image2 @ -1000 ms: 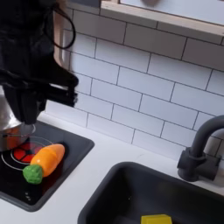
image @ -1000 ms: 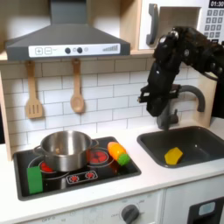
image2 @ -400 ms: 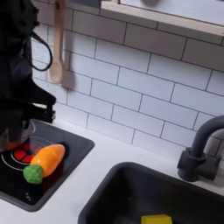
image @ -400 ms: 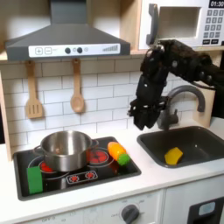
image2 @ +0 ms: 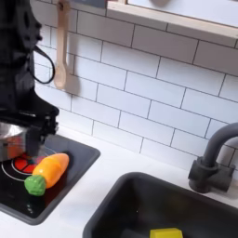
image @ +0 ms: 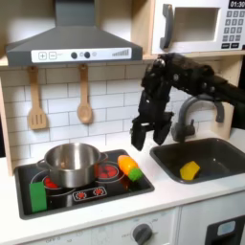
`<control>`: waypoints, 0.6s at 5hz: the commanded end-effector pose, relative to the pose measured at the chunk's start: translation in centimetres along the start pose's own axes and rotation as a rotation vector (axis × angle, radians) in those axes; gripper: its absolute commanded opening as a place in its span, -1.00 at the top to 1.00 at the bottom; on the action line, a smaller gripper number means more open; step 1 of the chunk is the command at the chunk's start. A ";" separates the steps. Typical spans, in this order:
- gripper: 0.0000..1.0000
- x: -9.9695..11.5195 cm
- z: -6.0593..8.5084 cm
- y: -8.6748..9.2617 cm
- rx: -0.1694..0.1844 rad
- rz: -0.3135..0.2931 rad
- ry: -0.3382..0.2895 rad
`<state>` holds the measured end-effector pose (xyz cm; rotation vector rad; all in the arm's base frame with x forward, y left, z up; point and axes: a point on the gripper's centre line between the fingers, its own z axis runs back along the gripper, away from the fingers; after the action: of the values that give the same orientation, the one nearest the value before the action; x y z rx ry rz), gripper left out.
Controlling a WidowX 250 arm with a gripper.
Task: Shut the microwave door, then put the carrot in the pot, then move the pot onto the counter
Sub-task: 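Put the carrot in the pot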
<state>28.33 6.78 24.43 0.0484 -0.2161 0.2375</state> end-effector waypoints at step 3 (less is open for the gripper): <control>-1.00 3.1 -4.2 -0.6 -0.023 -0.005 0.083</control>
<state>32.25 6.93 20.94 0.0139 -0.1376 0.2221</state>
